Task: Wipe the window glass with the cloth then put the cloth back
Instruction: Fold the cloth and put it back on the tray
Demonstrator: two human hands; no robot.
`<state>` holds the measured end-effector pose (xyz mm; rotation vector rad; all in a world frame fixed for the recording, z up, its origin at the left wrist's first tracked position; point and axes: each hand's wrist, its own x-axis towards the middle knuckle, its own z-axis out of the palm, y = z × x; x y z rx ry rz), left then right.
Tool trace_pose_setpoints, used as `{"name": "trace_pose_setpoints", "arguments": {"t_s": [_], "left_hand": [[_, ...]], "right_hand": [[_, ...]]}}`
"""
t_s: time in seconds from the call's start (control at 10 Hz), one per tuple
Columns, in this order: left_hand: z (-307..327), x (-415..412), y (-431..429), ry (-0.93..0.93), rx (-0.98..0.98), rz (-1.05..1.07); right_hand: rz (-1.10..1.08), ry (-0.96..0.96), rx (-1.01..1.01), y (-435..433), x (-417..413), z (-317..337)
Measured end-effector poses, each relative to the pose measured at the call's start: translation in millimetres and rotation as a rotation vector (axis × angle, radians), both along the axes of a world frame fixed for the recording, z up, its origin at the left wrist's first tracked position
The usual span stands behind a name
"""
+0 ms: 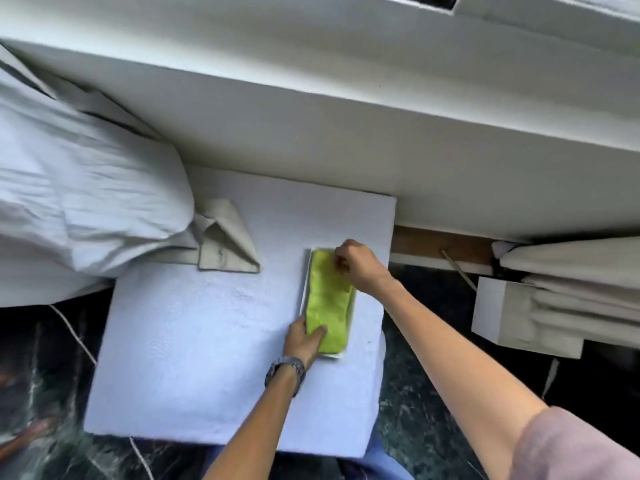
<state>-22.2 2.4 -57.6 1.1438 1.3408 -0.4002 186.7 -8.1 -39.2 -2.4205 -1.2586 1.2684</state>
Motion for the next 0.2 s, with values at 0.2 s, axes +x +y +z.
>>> {"name": "trace_pose_setpoints", "arguments": {"t_s": [0.2], "left_hand": [[34,-13,13,0.336,0.240,-0.359]], "right_hand": [[0.173,-0.291,-0.024,-9,-26,32]]}}
